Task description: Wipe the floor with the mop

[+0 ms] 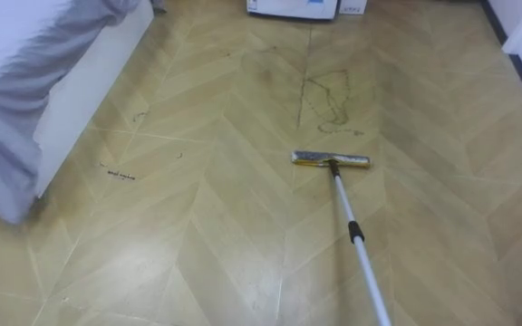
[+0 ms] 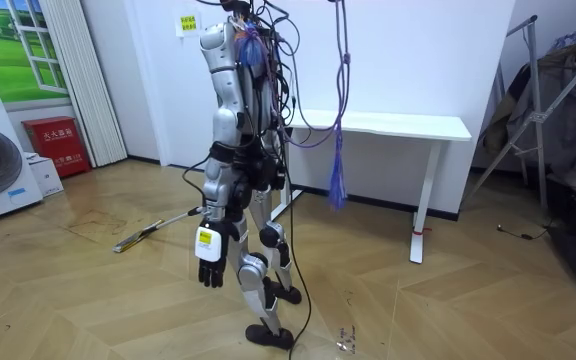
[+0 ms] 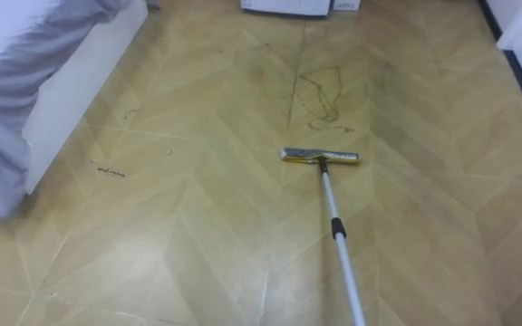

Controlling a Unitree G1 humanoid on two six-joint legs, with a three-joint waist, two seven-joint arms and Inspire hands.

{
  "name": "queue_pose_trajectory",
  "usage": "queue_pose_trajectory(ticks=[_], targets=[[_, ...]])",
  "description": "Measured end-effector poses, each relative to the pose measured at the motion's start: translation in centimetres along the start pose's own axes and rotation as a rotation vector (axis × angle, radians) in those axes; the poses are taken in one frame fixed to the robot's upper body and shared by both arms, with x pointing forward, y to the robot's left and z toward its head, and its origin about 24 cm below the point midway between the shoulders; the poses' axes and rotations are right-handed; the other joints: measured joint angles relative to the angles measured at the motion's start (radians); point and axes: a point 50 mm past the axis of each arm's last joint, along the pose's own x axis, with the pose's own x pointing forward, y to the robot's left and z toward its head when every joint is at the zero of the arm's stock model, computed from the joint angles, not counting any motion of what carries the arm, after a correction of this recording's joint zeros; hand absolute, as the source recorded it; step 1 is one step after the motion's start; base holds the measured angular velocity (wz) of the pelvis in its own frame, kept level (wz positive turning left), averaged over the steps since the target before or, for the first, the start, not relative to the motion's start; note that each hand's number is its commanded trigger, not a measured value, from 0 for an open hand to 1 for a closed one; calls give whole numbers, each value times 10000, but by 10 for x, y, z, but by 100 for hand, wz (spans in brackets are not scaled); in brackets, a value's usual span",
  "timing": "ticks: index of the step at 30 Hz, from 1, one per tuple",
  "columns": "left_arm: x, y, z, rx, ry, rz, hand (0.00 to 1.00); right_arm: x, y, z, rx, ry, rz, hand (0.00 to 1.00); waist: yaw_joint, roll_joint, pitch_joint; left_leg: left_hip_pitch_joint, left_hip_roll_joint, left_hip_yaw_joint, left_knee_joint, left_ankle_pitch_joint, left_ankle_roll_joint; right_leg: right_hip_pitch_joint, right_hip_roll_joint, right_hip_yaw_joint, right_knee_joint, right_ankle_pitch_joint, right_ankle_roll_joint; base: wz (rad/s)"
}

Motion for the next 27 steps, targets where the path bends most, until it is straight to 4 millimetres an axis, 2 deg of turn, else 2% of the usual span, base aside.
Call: queue_pose_trajectory(ticks=[5, 8, 9, 10, 12, 13, 14, 16, 20, 23, 27], targets=[[1, -4, 7, 51, 7, -122, 0, 0, -2, 1, 45, -28, -62, 100, -12, 149, -73, -518, 1, 0, 88, 1, 1, -486, -5, -9, 89, 4, -7, 3], [1, -2, 19, 35, -275, -96, 0, 0, -3, 6, 122, -148, -130, 100, -20, 183, -81, -931, 1, 0, 225, 2, 0, -898, -31, -25, 262, -12, -35, 0], [1, -2, 20, 30, -317, -95, 0, -1, -3, 7, 141, -170, -156, 100, -19, 199, -71, -988, 4, 0, 223, 2, 1, -978, -30, -22, 292, -12, -37, 0], [1, -2, 26, 81, -523, -76, 0, -1, -4, 8, 170, -223, -201, 100, -30, 192, -23, -1138, 8, 0, 250, 2, 1, -1175, -44, -14, 416, -19, -47, 0], [0, -1, 37, 247, -842, -40, 0, -1, -5, 14, 235, -389, -270, 100, -64, 236, -64, -1455, 3, 22, 349, 3, 2, -1551, -79, 13, 635, -33, -63, -5], [0, 1, 44, 282, -1073, -10, 0, -2, -6, 18, 235, -516, -324, 100, -75, 263, -51, -1648, 3, 43, 360, 4, 4, -1793, -87, 37, 720, -40, -73, -5], [-1, 2, 47, 278, -1199, 15, 0, -2, -7, 22, 228, -651, -351, 100, -129, 289, 9, -1844, -1, 45, 432, 8, 11, -2016, -106, 17, 831, -40, -75, -3], [-1, 2, 55, 348, -1474, 51, 0, -3, -9, 29, 223, -891, -448, 100, -209, 348, 42, -2282, -3, 56, 659, 8, 11, -2516, -144, 30, 1152, -42, -77, -3], [-1, 3, 64, 341, -1749, 115, 0, -5, -10, 40, 275, -1182, -614, 100, -196, 408, 42, -3192, -27, 108, 1081, 8, 11, -3655, -280, 62, 1968, -111, -181, -5], [-2, 4, 69, 342, -1812, 276, 0, -6, -11, 49, 454, -1330, -644, 100, -181, 362, 83, -4203, -109, 138, 1722, 7, 10, -4885, -375, 569, 2941, -227, -247, -1], [-1, 3, 65, 385, -1632, 285, 0, -6, -17, 48, 660, -1270, -740, 100, -143, 336, 125, -5365, -199, 254, 2644, -7, 0, -5918, -581, 578, 3582, -432, -326, 0]])
